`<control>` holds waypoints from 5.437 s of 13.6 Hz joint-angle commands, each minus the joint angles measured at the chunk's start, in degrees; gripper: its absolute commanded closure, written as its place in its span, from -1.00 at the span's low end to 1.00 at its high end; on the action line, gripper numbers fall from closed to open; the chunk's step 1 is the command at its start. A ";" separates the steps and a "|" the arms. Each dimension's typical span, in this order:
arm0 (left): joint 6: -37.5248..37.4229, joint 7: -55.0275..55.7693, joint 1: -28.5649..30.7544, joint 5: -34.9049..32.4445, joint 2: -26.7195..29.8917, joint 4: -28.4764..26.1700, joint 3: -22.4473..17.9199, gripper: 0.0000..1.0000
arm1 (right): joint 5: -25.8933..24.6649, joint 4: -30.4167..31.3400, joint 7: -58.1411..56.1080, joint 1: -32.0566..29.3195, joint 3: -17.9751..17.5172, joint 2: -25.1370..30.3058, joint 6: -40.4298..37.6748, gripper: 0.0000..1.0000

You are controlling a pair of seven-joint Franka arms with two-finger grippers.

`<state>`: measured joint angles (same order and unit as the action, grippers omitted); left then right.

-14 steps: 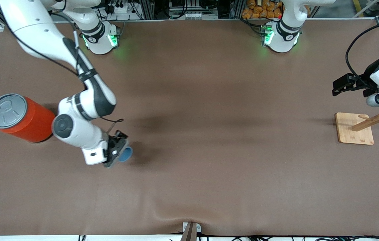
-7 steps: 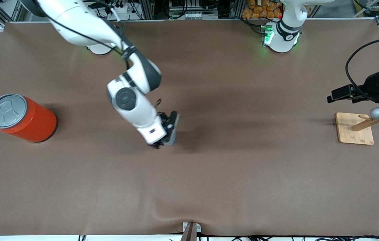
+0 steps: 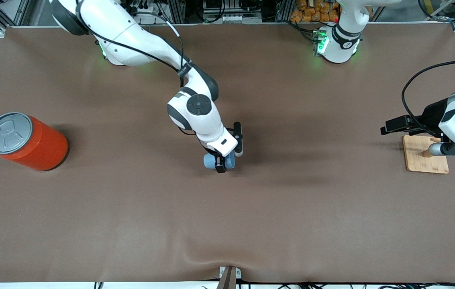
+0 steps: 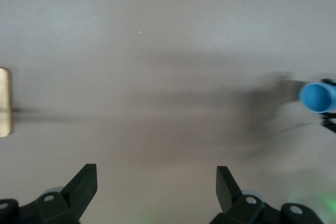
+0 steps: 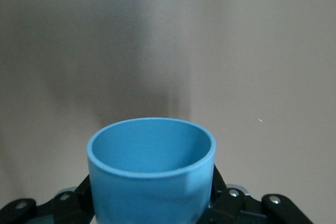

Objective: Flip cup
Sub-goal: 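Hold the blue cup with the right gripper while the left gripper approaches, then grasp the blue cup with the left gripper while the right gripper releases, then draw the right gripper back while the left gripper holds the cup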

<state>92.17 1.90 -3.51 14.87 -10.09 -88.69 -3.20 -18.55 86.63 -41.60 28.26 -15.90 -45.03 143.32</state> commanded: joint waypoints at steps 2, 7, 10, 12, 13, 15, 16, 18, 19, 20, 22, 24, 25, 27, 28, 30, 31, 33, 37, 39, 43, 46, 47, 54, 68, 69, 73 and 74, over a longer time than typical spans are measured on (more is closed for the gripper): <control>0.21 0.30 0.00 2.09 -0.89 0.19 0.03 -1.00 | -1.75 -2.34 -0.50 0.83 0.52 -2.78 1.08 0.88; -0.32 0.30 0.61 6.30 -1.78 0.19 0.03 -1.00 | -1.75 -2.34 -0.32 4.26 3.68 -3.66 1.79 0.83; -0.32 -0.23 0.70 7.63 -2.21 0.01 0.03 -1.00 | -1.40 -2.34 -0.23 4.08 3.77 -4.27 1.79 0.43; -0.32 -0.41 0.88 7.72 -2.30 0.01 0.03 -1.00 | -1.58 -2.34 -0.23 4.17 3.77 -4.28 1.79 -0.99; -0.23 -0.41 0.88 7.72 -2.39 0.01 0.03 -1.00 | -1.58 -2.34 -0.32 4.17 3.77 -4.19 1.79 -1.00; -0.23 -0.41 0.88 8.94 -2.83 0.01 0.03 -1.00 | -0.88 -2.52 0.03 3.82 3.60 -3.31 0.91 -1.00; -0.23 -0.41 0.88 10.34 -2.92 -0.16 -0.06 -1.00 | -0.53 -2.52 0.73 3.30 3.51 -2.87 0.82 -1.00; 0.29 -0.41 0.79 11.31 -3.18 -0.95 -0.06 -1.00 | 0.88 -1.82 5.72 2.59 2.99 -1.56 -0.40 -1.00; 0.30 -0.67 0.88 12.45 -3.53 -1.04 -0.06 -1.00 | 2.02 -2.08 10.27 2.94 2.98 -0.07 -5.54 -1.00; 0.30 -1.02 0.88 12.64 -3.62 -1.05 -0.06 -1.00 | 2.81 -2.43 14.49 3.29 2.46 1.07 -10.82 -1.00; 0.47 -1.02 0.88 13.08 -4.32 -1.05 0.03 -1.00 | 2.82 -3.13 21.88 3.29 0.88 1.96 -14.29 -1.00; 0.99 -1.11 1.58 17.97 -5.98 -1.13 0.03 -1.00 | 2.91 -3.14 26.11 3.29 0.35 2.14 -14.38 -1.00; 1.78 -1.11 1.49 20.18 -6.86 -1.13 0.03 -1.00 | 2.99 -3.14 27.79 3.29 0.26 2.84 -14.47 -1.00; 4.06 -1.02 0.53 24.04 -9.32 -1.31 0.03 -1.00 | 3.08 -3.14 30.95 3.12 0.08 4.15 -15.52 -1.00; 4.68 -1.02 0.18 26.94 -10.73 -1.31 0.12 -1.00 | 3.08 -3.14 34.10 2.94 0.08 5.03 -16.75 -1.00; 6.26 -1.02 -1.49 31.95 -12.32 -1.22 0.12 -1.00 | 3.08 -3.05 39.64 2.77 0.08 6.96 -18.86 -1.00; 7.32 -0.94 -2.45 34.32 -13.11 -1.13 0.12 -1.00 | 3.08 -3.05 41.85 2.50 0.08 7.76 -19.82 -1.00; 9.51 -0.94 -5.44 38.72 -14.86 -1.13 0.12 -1.00 | 3.08 -2.96 46.33 1.80 0.17 9.34 -21.41 -1.00; 14.08 -0.94 -11.15 45.76 -18.29 -1.31 0.12 -1.00 | 6.41 -2.96 48.46 -3.02 0.17 11.19 -21.77 -1.00; 16.37 -0.94 -14.23 48.48 -19.79 -1.83 0.12 -1.00 | 7.56 -2.96 48.72 -6.10 0.17 12.16 -21.59 -1.00; 21.74 -5.93 -17.84 60.85 -21.28 -6.32 0.12 -1.00 | 7.48 -3.31 48.64 -10.85 0.34 12.25 -20.80 -1.00; 22.18 -8.05 -20.03 65.63 -22.69 -6.32 0.21 -1.00 | 7.65 -5.42 48.64 -14.89 0.34 12.16 -20.89 -1.00; 22.70 -8.40 -20.91 67.20 -23.48 -6.32 0.21 -1.00 | 7.74 -5.59 48.64 -16.03 0.17 12.42 -20.98 -1.00; 23.59 -24.55 -23.21 75.13 -28.75 -8.16 0.03 -0.89 | 13.53 -4.90 47.76 -23.86 1.30 24.09 -36.58 -1.00; 27.28 -39.61 -27.24 82.16 -36.49 -7.64 0.21 -0.24 | 22.94 1.17 33.94 -28.52 21.70 46.08 -55.87 -1.00; 27.71 -39.69 -27.68 83.21 -36.75 -7.64 0.21 -0.06 | 22.94 0.39 35.96 -28.96 21.61 46.00 -56.91 -1.00; 29.03 -39.17 -29.71 86.82 -37.20 -7.55 0.12 1.00 | 21.89 -3.74 42.92 -28.35 21.26 45.73 -63.69 -1.00; 29.04 -37.51 -29.27 86.73 -36.41 -7.64 0.12 1.00 | 21.11 -3.84 42.49 -28.44 21.26 45.47 -63.43 -1.00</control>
<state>120.42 -36.47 -33.05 100.25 -47.01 -96.98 -2.88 3.15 84.09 -0.60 0.31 5.94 0.19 81.04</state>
